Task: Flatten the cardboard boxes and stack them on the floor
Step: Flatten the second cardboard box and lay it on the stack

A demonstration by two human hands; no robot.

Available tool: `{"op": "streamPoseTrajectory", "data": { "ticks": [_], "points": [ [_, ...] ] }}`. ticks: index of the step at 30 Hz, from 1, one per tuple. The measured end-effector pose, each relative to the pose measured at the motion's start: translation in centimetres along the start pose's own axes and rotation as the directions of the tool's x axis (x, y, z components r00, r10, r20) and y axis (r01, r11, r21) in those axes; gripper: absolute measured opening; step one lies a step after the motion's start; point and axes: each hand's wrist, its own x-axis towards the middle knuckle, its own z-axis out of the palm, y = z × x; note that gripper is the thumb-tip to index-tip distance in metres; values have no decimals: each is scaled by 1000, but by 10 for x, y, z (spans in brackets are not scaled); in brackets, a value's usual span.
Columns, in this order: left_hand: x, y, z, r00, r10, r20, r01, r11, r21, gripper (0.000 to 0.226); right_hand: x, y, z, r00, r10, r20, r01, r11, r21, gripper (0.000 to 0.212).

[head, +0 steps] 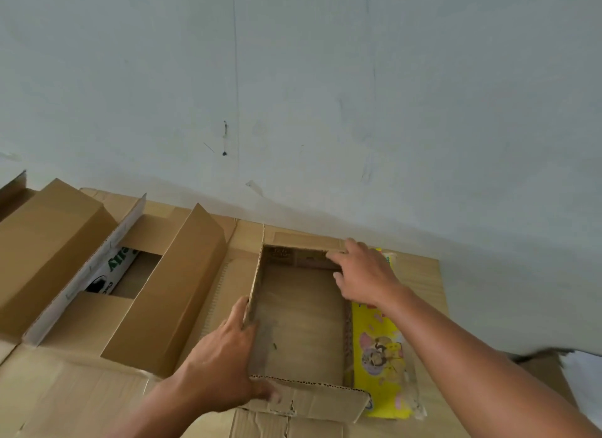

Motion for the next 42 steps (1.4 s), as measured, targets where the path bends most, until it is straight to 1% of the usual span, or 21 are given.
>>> {"op": "streamPoseTrajectory", "data": {
  "ticks": [1, 2, 4, 5, 7, 8, 10, 12, 13, 15, 20, 24, 26, 28, 29, 31, 33, 35, 38, 40, 42],
  "points": [
    [0, -1, 2, 1000, -20, 7, 20, 999, 29, 128, 2, 3, 0, 999, 23, -30, -22, 999, 31, 49],
    [1, -2, 4, 999, -41, 15, 41, 998, 39, 115, 4, 7, 1, 997, 50, -54, -46, 997, 70, 51],
    [2, -2, 7, 998, -53, 28, 52, 998, 33, 71, 7, 15, 1, 987, 128, -99, -113, 983, 144, 53],
    [2, -1, 7, 998, -57, 28, 56, 998, 30, 55, 7, 19, 3, 976, 184, -117, -164, 973, 162, 55],
    [3, -3, 10, 998, -53, 38, 52, 998, 30, 41, 5, 28, 7, 940, 328, -90, -310, 935, 172, 59],
    [3, -3, 11, 998, -52, 40, 50, 998, 30, 39, 3, 32, 9, 911, 411, -22, -400, 898, 184, 61],
    [2, -4, 11, 998, -45, 36, 44, 999, 25, 38, -1, 39, 12, 821, 530, 212, -569, 784, 247, 70],
    [3, -6, 11, 999, -26, 27, 26, 1000, 16, 39, -6, 43, 17, 750, 521, 408, -652, 687, 320, 80],
    [3, -6, 11, 999, -23, 25, 23, 1000, 8, 37, -10, 44, 19, 746, 496, 445, -654, 672, 348, 83],
    [3, -5, 8, 1000, -12, 15, 12, 1000, -25, 32, -16, 46, 20, 778, 461, 427, -621, 669, 409, 87],
    [1, 3, 1, 994, 95, -55, -102, 985, -142, 36, -30, 39, -8, 861, 450, 239, -482, 570, 665, 59],
    [2, 14, -8, 969, 179, -169, -199, 974, -109, 35, -41, 38, -22, 883, 422, 203, -430, 557, 711, 60],
    [2, 17, -11, 951, 206, -228, -231, 969, -88, 35, -48, 42, -28, 866, 424, 264, -483, 575, 661, 77],
    [2, 19, -14, 938, 214, -273, -250, 963, -105, 33, -57, 43, -29, 817, 403, 412, -576, 576, 580, 99],
    [1, 20, -16, 932, 219, -288, -261, 958, -117, 33, -61, 44, -29, 787, 397, 472, -615, 572, 544, 103],
    [-1, 23, -20, 923, 246, -297, -293, 948, -126, 32, -68, 48, -27, 771, 412, 485, -635, 542, 551, 102],
    [-3, 27, -27, 924, 265, -276, -319, 931, -175, 33, -72, 49, -30, 801, 446, 398, -595, 530, 604, 97],
    [-5, 32, -38, 939, 260, -224, -316, 909, -271, 33, -75, 50, -38, 822, 498, 275, -549, 563, 618, 91],
    [-6, 37, -55, 959, 272, -79, -281, 877, -390, 27, -72, 55, -48, 824, 552, 128, -476, 552, 685, 82],
    [-5, 38, -62, 961, 274, 38, -203, 792, -576, 32, -69, 57, -52, 813, 579, 64, -442, 543, 714, 72],
    [0, 37, -61, 958, 273, 91, -108, 637, -764, 48, -66, 55, -53, 790, 611, 51, -430, 493, 756, 64]
  ]
}}
